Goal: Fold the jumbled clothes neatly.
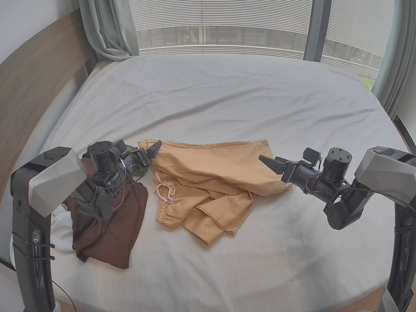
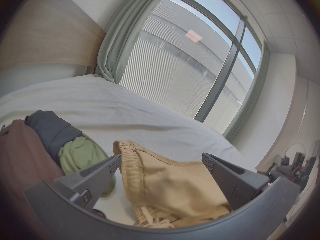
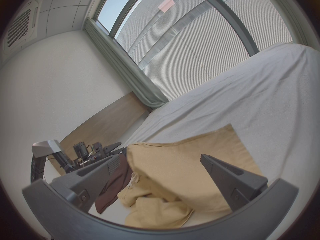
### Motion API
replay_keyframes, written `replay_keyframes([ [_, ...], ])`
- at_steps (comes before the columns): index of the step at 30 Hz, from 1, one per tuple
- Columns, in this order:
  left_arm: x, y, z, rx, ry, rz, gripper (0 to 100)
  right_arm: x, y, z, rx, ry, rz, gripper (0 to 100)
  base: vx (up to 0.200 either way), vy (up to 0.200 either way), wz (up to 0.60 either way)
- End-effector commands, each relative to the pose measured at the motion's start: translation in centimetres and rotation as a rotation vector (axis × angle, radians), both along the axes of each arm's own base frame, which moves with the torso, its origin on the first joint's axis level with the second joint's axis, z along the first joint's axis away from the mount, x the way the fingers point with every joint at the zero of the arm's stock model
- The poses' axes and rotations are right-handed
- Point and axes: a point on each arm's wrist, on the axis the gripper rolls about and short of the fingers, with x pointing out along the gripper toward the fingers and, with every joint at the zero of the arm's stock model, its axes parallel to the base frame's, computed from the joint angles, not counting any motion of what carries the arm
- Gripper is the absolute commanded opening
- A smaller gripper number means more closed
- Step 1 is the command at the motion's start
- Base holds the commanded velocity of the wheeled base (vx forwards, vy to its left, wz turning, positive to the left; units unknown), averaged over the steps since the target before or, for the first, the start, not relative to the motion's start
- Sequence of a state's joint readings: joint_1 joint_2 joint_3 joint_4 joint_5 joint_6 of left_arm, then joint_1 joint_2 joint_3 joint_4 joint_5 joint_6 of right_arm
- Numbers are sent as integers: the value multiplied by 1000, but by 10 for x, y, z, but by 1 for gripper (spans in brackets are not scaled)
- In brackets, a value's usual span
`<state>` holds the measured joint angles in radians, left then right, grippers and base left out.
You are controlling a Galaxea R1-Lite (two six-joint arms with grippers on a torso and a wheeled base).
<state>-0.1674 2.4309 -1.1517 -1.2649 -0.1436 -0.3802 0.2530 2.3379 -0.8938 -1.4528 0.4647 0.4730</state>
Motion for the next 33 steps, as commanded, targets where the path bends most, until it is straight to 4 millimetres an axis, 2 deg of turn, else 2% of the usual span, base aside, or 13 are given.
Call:
replay_keyframes([
  [1, -12, 14, 7, 42, 6, 28, 100, -22, 11, -15, -21, 72, 37, 100, 0, 0, 0],
  [2, -12, 14, 7, 42, 6, 28, 100, -22, 11, -15, -21, 72, 37, 100, 0, 0, 0],
  [3, -12, 19, 11, 43, -1, 39, 100, -26, 12, -25, -29, 94, 28, 100, 0, 0, 0],
  [7, -16, 22, 19, 41, -11, 45, 100, -32, 17, -43, -39, 122, 29, 100, 0, 0, 0],
  [12, -40, 19, 24, 44, 23, -3, 100, -40, 21, -59, -56, 181, 30, 100, 0, 0, 0],
  [15, -57, 17, 22, 46, 53, -54, 100, -41, 24, -68, -64, 207, 16, 100, 0, 0, 0],
  [16, -70, 16, 17, 47, 75, -92, 100, -43, 29, -77, -73, 228, 16, 100, 0, 0, 0],
  [22, -88, 21, 3, 38, 94, -139, 100, -49, 39, -94, -86, 281, 41, 100, 0, 0, 0],
  [25, -89, 21, -6, 36, 99, -145, 100, -54, 44, -98, -60, 324, 49, 100, 0, 0, 0],
  [33, -87, 18, -13, 37, 101, -153, 100, -60, 53, -107, -28, 393, 56, 100, 0, 0, 0],
])
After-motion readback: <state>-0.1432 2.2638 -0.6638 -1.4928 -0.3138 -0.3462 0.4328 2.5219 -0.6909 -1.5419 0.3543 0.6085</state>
